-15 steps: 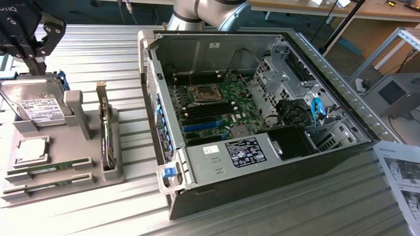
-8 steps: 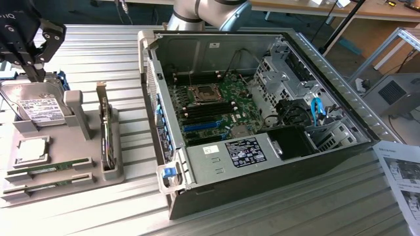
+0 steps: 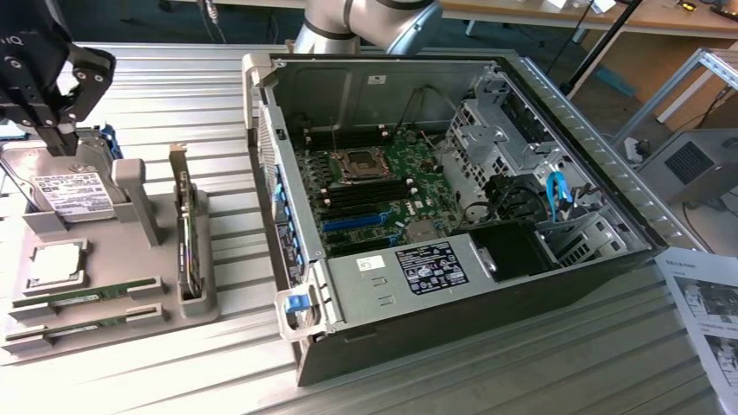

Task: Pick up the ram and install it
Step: 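Reach for the ram, then pick up the ram and move it above insertion slot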

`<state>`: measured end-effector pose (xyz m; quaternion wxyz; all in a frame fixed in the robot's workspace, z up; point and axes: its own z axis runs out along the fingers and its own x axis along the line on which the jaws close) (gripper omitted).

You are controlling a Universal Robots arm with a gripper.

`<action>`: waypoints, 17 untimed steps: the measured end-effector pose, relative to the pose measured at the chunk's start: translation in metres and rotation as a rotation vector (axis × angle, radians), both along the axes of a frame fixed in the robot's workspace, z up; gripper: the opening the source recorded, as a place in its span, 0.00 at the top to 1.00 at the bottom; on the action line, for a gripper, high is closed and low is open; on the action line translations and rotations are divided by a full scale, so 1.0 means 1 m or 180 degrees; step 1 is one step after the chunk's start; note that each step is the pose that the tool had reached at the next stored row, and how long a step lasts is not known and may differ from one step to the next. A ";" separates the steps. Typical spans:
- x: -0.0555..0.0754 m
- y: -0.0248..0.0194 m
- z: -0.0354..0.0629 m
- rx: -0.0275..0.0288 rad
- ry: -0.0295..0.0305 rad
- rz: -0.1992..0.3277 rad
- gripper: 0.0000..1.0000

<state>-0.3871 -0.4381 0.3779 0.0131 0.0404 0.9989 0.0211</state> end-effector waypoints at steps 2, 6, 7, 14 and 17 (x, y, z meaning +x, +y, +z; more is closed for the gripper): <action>0.000 -0.0032 0.0000 0.0000 0.0000 0.0000 0.89; 0.000 -0.0088 0.0000 -0.0001 0.0000 0.0000 0.89; 0.000 -0.0103 0.0000 -0.0001 0.0000 0.0000 0.89; 0.000 -0.0155 0.0000 -0.0001 0.0000 0.0000 0.89; 0.000 -0.0155 0.0000 -0.0001 0.0000 0.0000 0.89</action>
